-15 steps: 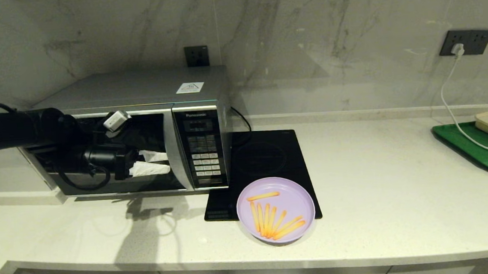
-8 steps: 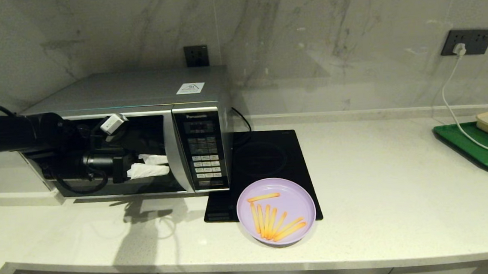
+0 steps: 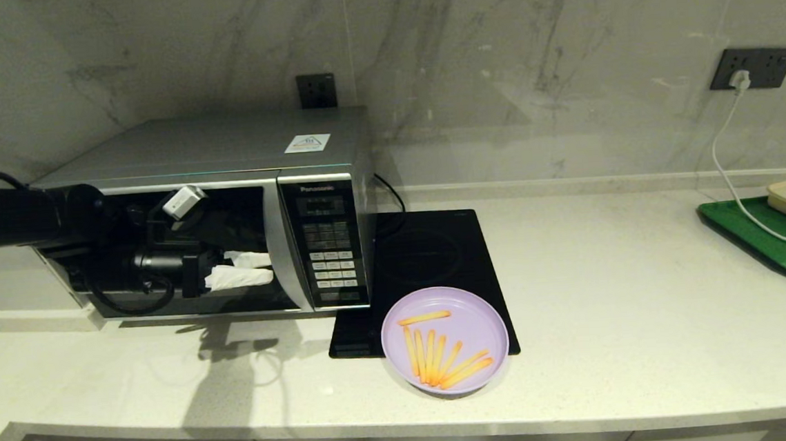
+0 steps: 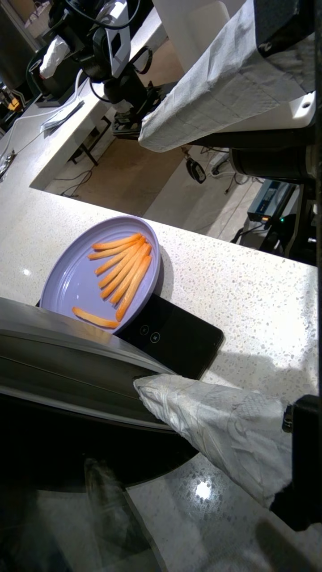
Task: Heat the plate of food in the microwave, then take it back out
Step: Open the microwave oven
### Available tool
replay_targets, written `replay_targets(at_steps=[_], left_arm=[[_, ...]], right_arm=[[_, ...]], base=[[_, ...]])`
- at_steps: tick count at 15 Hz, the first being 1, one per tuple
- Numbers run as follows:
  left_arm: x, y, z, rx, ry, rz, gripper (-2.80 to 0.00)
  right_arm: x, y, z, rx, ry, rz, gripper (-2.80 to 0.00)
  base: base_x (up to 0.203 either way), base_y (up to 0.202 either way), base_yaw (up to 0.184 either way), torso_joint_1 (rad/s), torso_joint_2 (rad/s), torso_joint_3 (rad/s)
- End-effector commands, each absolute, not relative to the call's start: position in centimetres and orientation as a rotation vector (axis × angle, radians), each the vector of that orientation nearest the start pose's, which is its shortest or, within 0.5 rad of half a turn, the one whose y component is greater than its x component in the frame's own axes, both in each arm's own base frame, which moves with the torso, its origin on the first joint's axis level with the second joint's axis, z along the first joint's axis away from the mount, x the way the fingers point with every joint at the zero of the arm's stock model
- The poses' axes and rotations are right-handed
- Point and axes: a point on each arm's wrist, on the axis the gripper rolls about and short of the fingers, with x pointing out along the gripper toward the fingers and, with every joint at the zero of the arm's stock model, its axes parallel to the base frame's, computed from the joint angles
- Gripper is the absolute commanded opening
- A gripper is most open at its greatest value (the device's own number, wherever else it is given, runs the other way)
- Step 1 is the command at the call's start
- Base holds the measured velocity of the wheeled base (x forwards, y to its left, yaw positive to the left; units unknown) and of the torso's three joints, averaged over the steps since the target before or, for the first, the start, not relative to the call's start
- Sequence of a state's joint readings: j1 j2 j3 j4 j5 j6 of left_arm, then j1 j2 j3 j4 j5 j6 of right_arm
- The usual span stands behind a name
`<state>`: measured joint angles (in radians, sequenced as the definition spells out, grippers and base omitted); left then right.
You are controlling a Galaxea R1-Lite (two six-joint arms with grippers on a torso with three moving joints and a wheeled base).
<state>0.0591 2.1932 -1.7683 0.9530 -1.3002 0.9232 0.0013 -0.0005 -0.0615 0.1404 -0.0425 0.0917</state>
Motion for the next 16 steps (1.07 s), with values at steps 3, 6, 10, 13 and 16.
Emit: replay_targets(at_steps=[3, 6, 10, 13, 16], left_arm=[[36.6, 1.5, 15.6, -0.208, 0.555, -1.328, 0.00], [34.7, 3.9, 15.0, -0.263, 0.598, -1.250, 0.00], [33.9, 5.2, 15.6, -0.261, 0.590, -1.209, 0.00], [35.0, 5.1, 14.6, -0.256, 0.592, -1.216, 0.00], [37.5, 3.2, 13.6, -0.174, 0.531, -1.277, 0.00]], right_arm=[[-2.8, -0.1, 7.8, 0.090, 0.076, -0.045, -2.80], [-2.8, -0.1, 7.8, 0.090, 0.076, -0.045, -2.80], [-2.8, -0.1, 7.8, 0.090, 0.078, -0.045, -2.80], [-2.8, -0.1, 7.8, 0.090, 0.078, -0.045, -2.80], [-2.8, -0.1, 7.8, 0.090, 0.076, -0.045, -2.80]], base=[[0.000, 0.000, 0.000, 0.000, 0.00, 0.000], [0.000, 0.000, 0.000, 0.000, 0.00, 0.000], [0.000, 0.000, 0.000, 0.000, 0.00, 0.000], [0.000, 0.000, 0.000, 0.000, 0.00, 0.000], [0.000, 0.000, 0.000, 0.000, 0.00, 0.000]])
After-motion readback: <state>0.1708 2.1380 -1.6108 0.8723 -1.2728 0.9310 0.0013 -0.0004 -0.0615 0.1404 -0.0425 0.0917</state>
